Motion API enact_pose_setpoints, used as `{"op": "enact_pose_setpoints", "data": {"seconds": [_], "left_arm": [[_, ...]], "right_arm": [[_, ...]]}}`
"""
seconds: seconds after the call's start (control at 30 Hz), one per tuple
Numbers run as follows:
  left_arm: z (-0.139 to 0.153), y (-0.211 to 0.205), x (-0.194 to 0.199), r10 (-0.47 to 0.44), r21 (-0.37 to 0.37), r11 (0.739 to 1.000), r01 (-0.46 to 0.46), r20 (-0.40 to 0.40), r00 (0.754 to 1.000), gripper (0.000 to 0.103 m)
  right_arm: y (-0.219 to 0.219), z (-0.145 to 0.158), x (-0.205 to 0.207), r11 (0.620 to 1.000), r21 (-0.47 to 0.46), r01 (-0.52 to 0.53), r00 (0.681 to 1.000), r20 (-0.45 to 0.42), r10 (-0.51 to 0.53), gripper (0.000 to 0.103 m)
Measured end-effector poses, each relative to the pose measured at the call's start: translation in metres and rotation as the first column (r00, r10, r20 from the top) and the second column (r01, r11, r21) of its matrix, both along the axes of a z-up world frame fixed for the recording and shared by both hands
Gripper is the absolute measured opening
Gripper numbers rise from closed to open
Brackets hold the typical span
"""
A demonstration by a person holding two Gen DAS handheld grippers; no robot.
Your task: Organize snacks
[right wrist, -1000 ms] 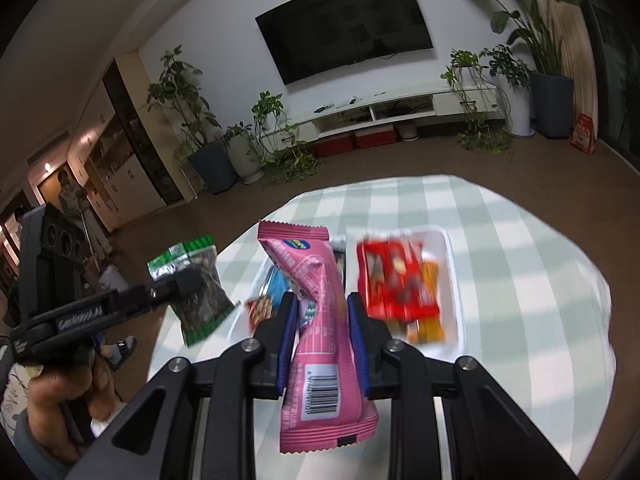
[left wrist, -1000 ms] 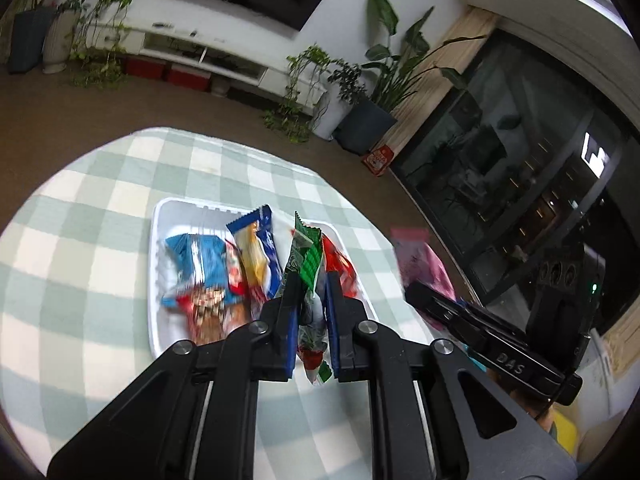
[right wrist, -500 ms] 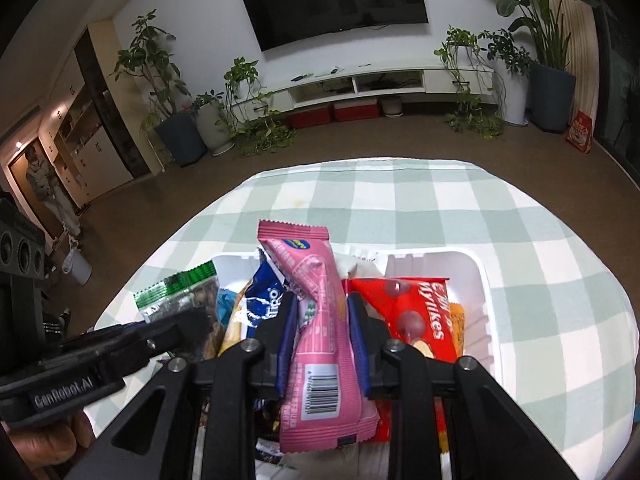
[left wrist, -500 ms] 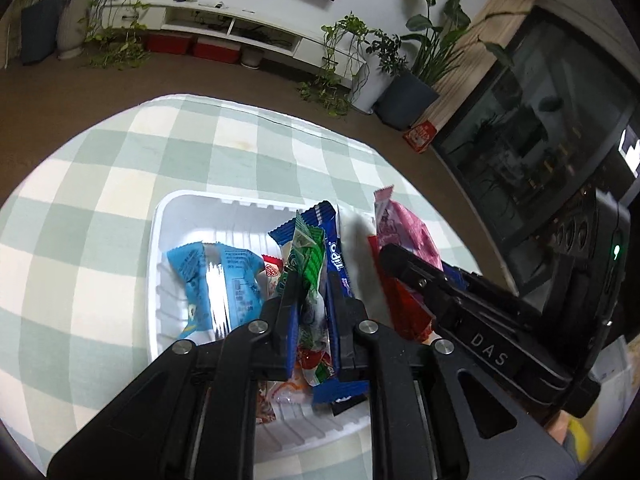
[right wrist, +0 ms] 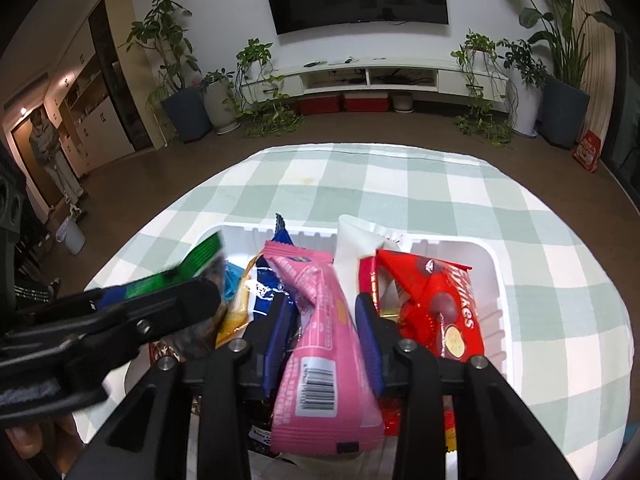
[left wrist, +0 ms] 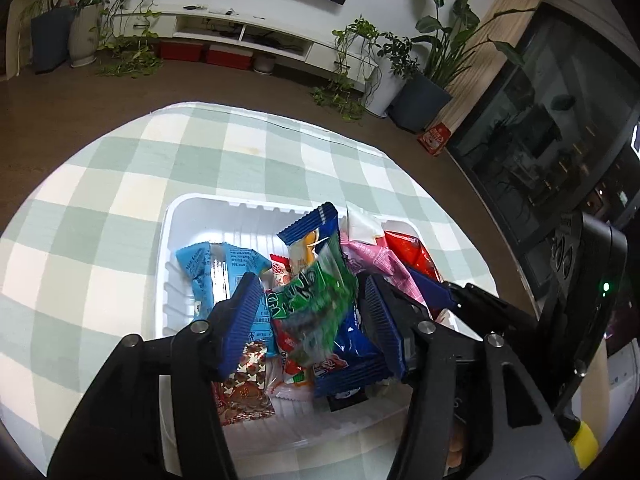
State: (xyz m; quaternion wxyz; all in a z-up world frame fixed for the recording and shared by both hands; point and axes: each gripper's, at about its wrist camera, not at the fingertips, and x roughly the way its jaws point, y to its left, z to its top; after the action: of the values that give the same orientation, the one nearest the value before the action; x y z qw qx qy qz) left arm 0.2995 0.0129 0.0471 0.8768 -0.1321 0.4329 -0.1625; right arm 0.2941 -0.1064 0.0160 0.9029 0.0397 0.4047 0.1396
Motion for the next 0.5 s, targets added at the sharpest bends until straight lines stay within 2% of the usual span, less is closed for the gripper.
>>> {"op": "enact_pose_setpoints", "data": {"seconds": [0.07, 0.13, 0.33, 0.5], "left_arm": [[0.003, -0.001, -0.003, 0.000, 0.003, 1.000, -0.001, 0.010, 1.000, 0.053], [0.006, 0.001, -0.006, 0.011, 0.005, 1.000, -0.011, 0.023, 1.000, 0.053], [0.014, 0.007, -0.020, 0.038, 0.020, 0.999, -0.039, 0.051, 0.998, 0.061], [0.027, 0.019, -0.050, 0.077, 0.021, 0.997, -0.080, 0.110, 0.991, 0.079]], "right_arm": [[-0.002, 0.001, -0.001, 1.000, 0.005, 0.001, 1.000, 0.004, -0.001, 0.046], [-0.004, 0.003, -0.002, 1.000, 0.006, 0.016, 1.000, 0.008, -0.016, 0.057], [-0.018, 0.011, -0.004, 0.997, 0.044, 0.058, 0.998, 0.031, -0.060, 0.070], [-0.023, 0.023, -0.013, 0.995, 0.076, 0.060, 0.994, 0.089, -0.067, 0.084]]}}
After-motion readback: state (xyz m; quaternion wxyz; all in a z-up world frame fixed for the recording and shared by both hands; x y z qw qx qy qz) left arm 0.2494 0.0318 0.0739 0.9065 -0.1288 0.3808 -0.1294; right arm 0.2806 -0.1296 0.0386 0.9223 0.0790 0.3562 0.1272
